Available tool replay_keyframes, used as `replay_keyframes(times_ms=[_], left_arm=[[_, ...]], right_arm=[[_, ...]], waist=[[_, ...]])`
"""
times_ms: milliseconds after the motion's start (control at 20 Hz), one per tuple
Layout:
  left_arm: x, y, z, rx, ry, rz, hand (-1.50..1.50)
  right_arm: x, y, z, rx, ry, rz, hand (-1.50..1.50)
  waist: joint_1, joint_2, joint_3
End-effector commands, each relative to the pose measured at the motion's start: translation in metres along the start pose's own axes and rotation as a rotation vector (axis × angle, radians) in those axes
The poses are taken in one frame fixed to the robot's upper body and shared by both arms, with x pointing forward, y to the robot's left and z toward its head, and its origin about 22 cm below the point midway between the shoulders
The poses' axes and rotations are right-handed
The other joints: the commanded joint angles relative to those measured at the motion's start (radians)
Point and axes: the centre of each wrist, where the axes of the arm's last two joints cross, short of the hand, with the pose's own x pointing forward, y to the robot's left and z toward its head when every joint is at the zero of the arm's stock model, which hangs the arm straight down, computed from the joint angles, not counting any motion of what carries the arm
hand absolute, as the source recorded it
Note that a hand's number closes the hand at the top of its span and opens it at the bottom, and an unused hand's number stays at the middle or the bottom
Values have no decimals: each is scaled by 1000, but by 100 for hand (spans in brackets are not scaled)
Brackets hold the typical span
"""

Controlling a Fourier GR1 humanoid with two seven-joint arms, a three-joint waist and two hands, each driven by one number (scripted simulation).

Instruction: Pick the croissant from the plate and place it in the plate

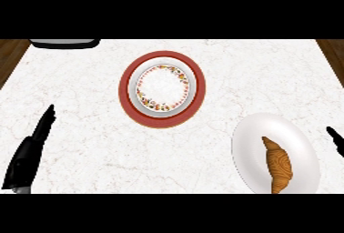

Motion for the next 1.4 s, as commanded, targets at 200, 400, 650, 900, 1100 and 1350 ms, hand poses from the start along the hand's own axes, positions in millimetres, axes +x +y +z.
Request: replay_keyframes(times_ms=[200, 400, 650, 900, 1100, 1350], left_arm=[[5, 13, -9, -15, 9, 3, 0], [-2, -1, 8, 6, 17, -14, 0], [-3, 18, 14, 6, 9, 12, 0], [-9, 0, 1, 25, 5, -13, 0], [-6, -4, 29, 7, 3, 7, 0], [1, 5, 7, 0, 20, 7, 0]], right_arm=[[-9, 16, -30, 148, 44, 116, -150], [-12, 26, -54, 162, 45, 142, -150], [-21, 31, -56, 234, 57, 126, -150], [-35, 40, -65, 278, 82, 162, -150], [-43, 42, -75, 252, 80, 140, -150], [-55, 47, -75, 258, 73, 146, -150]], waist=[[-12, -3, 1], [-9, -3, 1], [-11, -3, 1], [-15, -3, 1], [-11, -4, 1], [-14, -3, 1]])
